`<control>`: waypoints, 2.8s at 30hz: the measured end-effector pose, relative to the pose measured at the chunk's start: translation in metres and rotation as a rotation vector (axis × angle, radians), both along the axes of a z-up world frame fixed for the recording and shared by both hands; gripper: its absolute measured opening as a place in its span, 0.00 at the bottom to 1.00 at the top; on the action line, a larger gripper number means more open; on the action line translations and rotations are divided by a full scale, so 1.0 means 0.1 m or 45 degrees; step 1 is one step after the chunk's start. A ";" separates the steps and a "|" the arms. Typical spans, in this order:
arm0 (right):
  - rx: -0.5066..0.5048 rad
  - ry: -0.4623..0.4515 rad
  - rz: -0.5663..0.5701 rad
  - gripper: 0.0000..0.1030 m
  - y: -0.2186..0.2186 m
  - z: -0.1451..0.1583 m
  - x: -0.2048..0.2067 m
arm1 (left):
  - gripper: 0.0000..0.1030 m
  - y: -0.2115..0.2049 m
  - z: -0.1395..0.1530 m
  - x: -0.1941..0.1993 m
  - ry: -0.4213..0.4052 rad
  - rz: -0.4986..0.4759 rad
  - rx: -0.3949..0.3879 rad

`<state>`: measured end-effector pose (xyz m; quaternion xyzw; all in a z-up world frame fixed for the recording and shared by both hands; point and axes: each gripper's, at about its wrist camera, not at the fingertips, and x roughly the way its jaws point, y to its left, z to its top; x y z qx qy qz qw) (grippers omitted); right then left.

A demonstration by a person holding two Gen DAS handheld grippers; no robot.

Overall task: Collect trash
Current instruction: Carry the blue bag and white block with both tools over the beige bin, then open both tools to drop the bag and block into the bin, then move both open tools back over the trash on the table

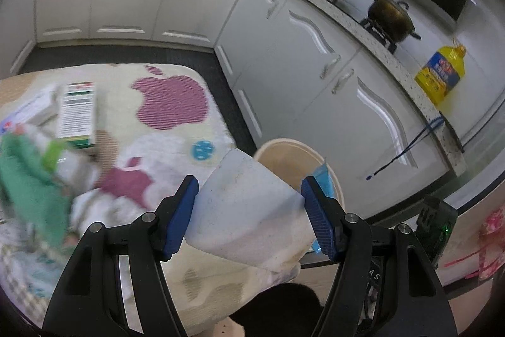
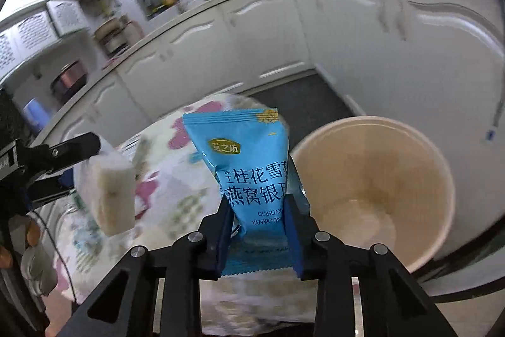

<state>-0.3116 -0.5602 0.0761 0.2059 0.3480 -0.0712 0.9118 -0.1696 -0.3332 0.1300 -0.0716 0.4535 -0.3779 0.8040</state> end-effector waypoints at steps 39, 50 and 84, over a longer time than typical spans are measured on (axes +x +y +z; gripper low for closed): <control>0.078 0.057 -0.285 0.56 -0.44 -0.23 -0.04 | 0.73 -0.89 -0.37 -0.08 -0.032 -0.161 0.070; 0.008 0.020 -0.156 0.66 0.08 -0.03 0.12 | 0.73 -0.26 -0.09 -0.32 -0.217 -0.082 0.134; -0.089 -0.039 0.255 0.79 1.44 0.21 0.41 | 0.79 1.94 -0.04 -0.29 -0.204 0.226 0.078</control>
